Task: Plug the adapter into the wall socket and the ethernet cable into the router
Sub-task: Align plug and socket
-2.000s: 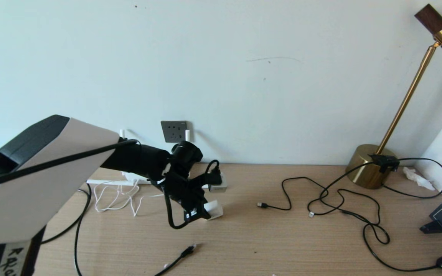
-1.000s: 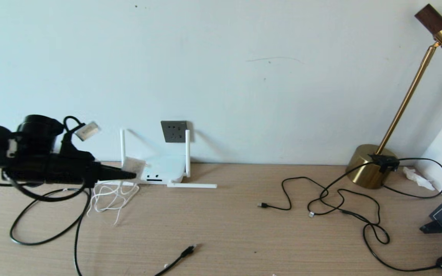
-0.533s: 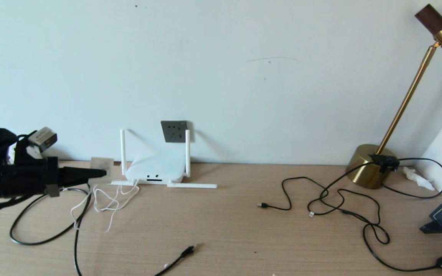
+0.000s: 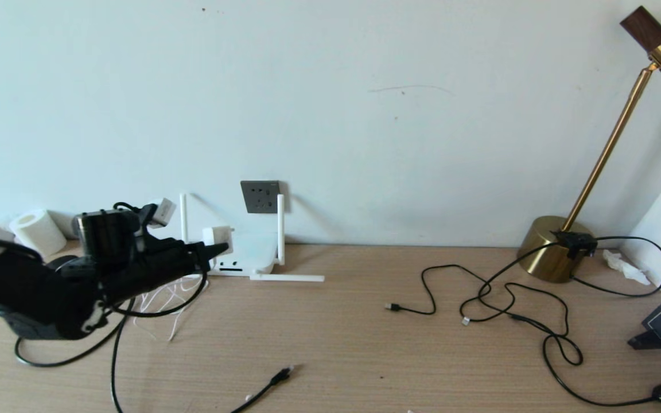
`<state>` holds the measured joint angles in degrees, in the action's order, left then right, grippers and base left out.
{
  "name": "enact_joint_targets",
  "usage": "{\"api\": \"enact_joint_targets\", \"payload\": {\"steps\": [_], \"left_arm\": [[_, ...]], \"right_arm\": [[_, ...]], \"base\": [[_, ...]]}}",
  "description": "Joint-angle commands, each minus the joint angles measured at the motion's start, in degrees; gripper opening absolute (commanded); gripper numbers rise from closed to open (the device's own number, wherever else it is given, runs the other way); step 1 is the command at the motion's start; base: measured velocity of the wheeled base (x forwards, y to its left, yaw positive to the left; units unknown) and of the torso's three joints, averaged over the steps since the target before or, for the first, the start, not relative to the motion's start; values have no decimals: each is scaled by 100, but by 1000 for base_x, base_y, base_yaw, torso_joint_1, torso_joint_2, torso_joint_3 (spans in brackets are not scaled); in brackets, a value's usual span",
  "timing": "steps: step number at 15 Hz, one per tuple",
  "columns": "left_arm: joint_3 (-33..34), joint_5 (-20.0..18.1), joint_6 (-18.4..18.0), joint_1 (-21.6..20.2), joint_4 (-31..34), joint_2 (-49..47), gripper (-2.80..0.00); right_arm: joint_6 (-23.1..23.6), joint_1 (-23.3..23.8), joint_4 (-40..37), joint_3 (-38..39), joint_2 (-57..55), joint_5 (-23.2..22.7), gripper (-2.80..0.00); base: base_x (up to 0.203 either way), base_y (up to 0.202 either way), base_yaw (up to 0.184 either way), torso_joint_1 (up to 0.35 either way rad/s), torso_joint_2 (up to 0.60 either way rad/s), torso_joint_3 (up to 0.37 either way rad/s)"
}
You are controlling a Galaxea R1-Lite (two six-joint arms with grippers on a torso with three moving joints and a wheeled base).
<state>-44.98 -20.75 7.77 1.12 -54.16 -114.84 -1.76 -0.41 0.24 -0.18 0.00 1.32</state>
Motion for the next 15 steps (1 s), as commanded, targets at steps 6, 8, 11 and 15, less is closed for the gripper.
{"api": "enact_joint_targets", "payload": {"steps": [6, 8, 11, 15], "left_arm": [[-1115, 2136, -411, 971, -2065, -1316, -280], [-1151, 2215, -558, 995, -2587, -1594, -280], [-1232, 2222, -726, 1047, -3078, -1901, -280], [-1440, 2211, -724, 1048, -3118, -2074, -280]], "right_arm": [[5, -2, 11, 1, -9, 0, -280], [0, -2, 2, 1, -9, 0, -280], [8, -2, 2, 1, -9, 0, -280], [0, -2, 2, 1, -9, 0, -280]], "base": [[0, 0, 0, 0, 0, 0], [0, 0, 0, 0, 0, 0], [0, 0, 0, 0, 0, 0], [0, 0, 0, 0, 0, 0]]}}
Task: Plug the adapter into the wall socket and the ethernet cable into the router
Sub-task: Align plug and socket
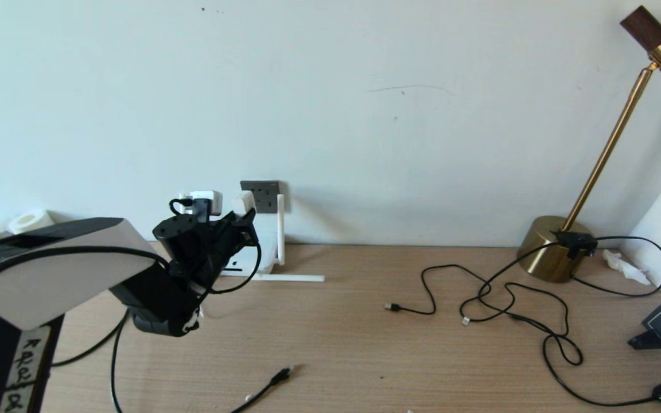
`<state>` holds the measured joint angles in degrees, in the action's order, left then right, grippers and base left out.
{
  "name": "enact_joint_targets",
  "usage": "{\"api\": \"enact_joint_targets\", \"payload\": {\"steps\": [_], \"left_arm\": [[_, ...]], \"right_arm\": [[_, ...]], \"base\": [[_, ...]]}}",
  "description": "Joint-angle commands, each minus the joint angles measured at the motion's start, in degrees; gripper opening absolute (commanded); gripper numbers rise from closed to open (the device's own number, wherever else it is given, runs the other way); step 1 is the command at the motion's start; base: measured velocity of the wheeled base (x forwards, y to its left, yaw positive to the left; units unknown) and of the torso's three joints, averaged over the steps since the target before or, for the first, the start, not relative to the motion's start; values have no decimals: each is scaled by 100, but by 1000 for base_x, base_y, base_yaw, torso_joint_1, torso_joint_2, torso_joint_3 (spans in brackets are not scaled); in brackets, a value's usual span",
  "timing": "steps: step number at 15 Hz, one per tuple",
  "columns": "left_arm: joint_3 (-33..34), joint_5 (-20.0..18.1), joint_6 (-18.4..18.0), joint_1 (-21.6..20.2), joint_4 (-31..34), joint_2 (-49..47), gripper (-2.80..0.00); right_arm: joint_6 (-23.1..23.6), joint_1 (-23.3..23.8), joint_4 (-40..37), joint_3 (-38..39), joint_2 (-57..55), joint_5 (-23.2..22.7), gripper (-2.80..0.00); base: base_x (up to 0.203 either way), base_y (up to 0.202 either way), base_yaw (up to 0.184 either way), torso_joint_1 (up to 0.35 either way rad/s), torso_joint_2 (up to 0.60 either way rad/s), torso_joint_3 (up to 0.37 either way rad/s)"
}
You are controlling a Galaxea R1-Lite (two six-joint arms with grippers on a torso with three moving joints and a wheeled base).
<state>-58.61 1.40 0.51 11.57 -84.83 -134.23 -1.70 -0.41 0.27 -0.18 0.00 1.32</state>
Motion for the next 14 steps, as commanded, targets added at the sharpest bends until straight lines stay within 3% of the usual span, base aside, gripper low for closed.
{"api": "enact_joint_targets", "payload": {"steps": [1, 14], "left_arm": [[-116, -1, -14, 3, -58, -189, -280], [-969, 475, -42, 223, -51, -674, -280]], "right_arm": [[-4, -2, 4, 1, -9, 0, -280], [-6, -2, 3, 1, -9, 0, -280]], "base": [[0, 0, 0, 0, 0, 0], [0, 0, 0, 0, 0, 2]]}}
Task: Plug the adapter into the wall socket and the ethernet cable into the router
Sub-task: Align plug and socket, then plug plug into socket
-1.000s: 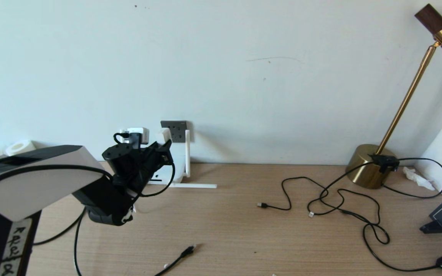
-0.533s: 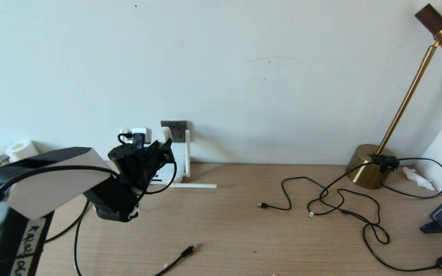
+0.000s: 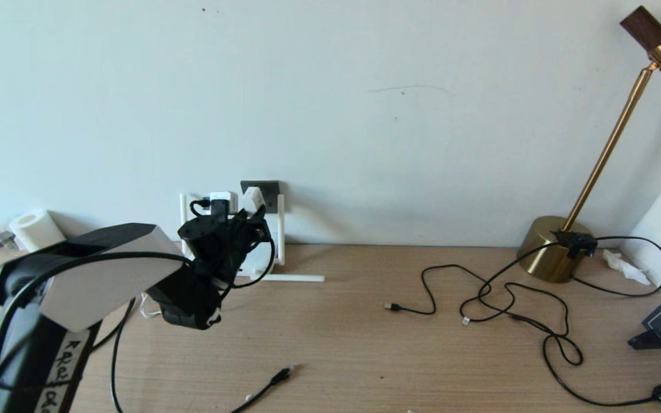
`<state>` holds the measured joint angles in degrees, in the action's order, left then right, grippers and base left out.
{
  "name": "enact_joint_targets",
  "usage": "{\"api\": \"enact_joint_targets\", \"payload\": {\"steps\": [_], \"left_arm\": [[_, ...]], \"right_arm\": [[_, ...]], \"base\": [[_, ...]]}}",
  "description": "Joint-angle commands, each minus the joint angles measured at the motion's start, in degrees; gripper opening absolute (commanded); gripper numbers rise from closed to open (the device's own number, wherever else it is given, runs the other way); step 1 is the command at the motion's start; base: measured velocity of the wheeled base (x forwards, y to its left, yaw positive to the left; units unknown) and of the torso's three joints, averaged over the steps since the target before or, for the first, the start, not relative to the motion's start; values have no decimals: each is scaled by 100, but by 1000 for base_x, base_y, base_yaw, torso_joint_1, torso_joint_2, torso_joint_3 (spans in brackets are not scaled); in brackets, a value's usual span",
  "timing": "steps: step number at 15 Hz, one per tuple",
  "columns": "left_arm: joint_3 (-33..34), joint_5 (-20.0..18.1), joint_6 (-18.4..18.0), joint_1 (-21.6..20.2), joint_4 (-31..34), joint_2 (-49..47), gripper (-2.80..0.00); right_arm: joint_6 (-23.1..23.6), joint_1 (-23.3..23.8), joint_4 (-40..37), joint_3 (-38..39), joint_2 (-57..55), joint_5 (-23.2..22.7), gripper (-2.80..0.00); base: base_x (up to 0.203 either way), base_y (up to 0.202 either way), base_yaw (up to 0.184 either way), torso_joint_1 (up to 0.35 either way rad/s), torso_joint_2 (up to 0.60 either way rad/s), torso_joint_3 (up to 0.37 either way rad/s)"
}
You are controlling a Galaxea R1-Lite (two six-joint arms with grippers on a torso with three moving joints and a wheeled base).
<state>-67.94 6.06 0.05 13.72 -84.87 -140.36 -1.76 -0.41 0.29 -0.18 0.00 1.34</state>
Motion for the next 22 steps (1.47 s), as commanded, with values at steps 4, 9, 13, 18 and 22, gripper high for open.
{"api": "enact_joint_targets", "payload": {"steps": [4, 9, 13, 18, 22], "left_arm": [[11, 35, -5, 8, -47, -9, -280], [203, 33, -5, 8, -56, 59, -280], [203, 27, -40, -1, -56, 39, -280], [167, 18, -40, -1, -47, 8, -280], [132, 9, -83, -35, -38, -35, -280]], "right_arm": [[0, -2, -1, 1, -9, -2, -280], [1, -2, -2, 1, -9, -2, -280], [9, -2, -3, 1, -9, -2, -280], [4, -2, -3, 1, -9, -2, -280], [9, -2, 2, 1, -9, -2, -280]], "base": [[0, 0, 0, 0, 0, 0], [0, 0, 0, 0, 0, 0], [0, 0, 0, 0, 0, 0], [0, 0, 0, 0, 0, 0], [0, 0, 0, 0, 0, 0]]}}
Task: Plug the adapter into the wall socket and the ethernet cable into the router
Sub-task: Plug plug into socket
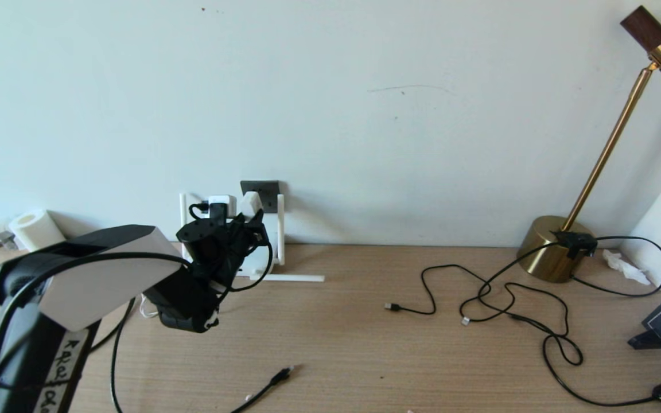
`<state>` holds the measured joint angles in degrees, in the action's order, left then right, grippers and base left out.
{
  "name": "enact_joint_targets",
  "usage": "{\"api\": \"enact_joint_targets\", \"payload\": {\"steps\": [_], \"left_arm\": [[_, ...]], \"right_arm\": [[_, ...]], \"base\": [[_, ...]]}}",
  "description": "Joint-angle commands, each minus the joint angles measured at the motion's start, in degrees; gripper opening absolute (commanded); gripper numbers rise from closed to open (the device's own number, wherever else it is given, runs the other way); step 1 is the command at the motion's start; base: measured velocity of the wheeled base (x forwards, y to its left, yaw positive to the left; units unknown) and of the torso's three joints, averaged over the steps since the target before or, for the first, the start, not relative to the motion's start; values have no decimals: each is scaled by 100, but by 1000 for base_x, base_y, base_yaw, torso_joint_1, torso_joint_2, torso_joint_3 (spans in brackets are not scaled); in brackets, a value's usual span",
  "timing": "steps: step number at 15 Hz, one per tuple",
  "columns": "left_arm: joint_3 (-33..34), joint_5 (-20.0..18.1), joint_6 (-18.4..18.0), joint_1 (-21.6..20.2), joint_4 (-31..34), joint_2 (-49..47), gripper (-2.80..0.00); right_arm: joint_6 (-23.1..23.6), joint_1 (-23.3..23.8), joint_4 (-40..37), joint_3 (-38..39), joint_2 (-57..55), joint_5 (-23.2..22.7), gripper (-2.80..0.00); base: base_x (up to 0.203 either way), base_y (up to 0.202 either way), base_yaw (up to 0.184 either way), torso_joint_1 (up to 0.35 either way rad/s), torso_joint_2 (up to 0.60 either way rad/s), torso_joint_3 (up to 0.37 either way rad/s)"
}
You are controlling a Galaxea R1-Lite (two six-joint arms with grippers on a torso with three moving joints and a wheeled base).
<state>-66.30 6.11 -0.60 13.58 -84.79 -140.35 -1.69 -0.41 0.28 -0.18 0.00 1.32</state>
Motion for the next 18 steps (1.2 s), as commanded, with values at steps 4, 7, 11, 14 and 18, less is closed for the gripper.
{"api": "enact_joint_targets", "payload": {"steps": [4, 7, 11, 14, 18], "left_arm": [[-323, -13, -62, -48, -2, -107, -280], [-349, -13, -63, -48, 15, -133, -280], [-358, -13, -63, -48, 12, -106, -280], [-339, -13, -63, -39, 6, -62, -280], [-229, -4, -63, -22, -20, -10, -280]], "right_arm": [[-7, -2, 6, 1, -9, -1, -280], [-7, -2, -1, 1, -9, -1, -280], [1, -2, 7, 1, -9, -1, -280], [2, -2, -1, 1, -9, -1, -280], [-7, -2, -1, 1, -9, -1, -280]], "base": [[0, 0, 0, 0, 0, 0], [0, 0, 0, 0, 0, 0], [0, 0, 0, 0, 0, 0], [0, 0, 0, 0, 0, 0], [0, 0, 0, 0, 0, 0]]}}
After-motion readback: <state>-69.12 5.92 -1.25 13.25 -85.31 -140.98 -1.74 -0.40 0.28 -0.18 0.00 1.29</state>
